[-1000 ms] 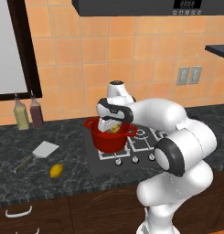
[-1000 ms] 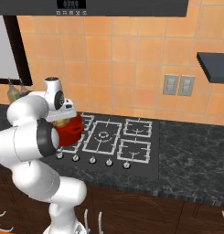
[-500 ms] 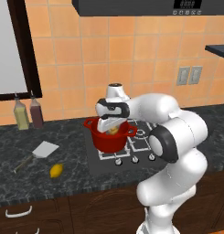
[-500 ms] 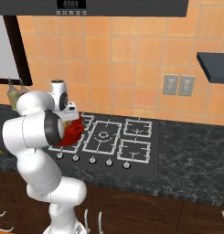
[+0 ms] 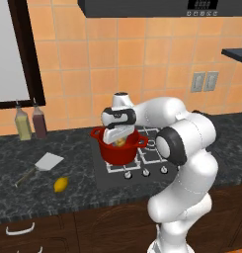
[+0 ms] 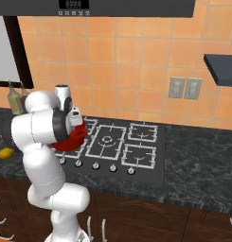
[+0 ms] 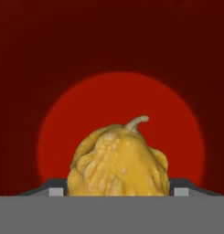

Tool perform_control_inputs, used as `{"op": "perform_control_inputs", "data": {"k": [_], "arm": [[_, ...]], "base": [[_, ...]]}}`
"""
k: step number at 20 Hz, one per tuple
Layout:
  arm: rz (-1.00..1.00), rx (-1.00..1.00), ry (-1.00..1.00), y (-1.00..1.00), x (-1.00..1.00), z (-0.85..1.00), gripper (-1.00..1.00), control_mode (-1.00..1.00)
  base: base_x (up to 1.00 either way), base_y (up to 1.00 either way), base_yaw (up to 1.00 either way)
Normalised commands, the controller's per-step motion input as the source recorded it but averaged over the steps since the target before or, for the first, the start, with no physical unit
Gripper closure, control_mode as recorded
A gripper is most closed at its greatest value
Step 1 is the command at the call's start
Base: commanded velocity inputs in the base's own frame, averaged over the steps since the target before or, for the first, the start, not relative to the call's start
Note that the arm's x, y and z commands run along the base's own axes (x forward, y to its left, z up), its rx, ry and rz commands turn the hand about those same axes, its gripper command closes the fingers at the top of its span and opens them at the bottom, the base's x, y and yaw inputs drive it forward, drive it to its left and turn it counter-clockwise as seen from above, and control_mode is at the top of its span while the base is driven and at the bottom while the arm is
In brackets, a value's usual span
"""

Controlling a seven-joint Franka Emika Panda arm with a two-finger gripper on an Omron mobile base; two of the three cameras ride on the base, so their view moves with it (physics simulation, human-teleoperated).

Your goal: Put the squash and lemon in the pot. Retrieve the spatula and lightly stir the vegetables in the pot.

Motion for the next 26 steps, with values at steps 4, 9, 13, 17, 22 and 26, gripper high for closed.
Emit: {"op": "perform_control_inputs", "data": {"k": [4, 9, 13, 17, 22, 26], "arm": [[0.00, 0.00, 0.00, 0.01, 0.02, -0.09, 1.00, -1.00], [0.00, 0.00, 0.00, 0.00, 0.00, 0.00, -1.00, -1.00], [0.00, 0.01, -0.05, 0.03, 0.00, 0.04, -1.00, -1.00], [0.00, 0.02, -0.15, 0.03, 0.00, 0.22, -1.00, -1.00], [0.00, 0.02, -0.13, 0.00, 0.00, 0.53, -1.00, -1.00], [-0.13, 0.00, -0.04, 0.04, -0.24, 1.00, -1.00, -1.00]], "base": [[0.00, 0.00, 0.00], [0.00, 0.00, 0.00], [0.00, 0.00, 0.00], [0.00, 0.00, 0.00], [0.00, 0.00, 0.00], [0.00, 0.00, 0.00]]}}
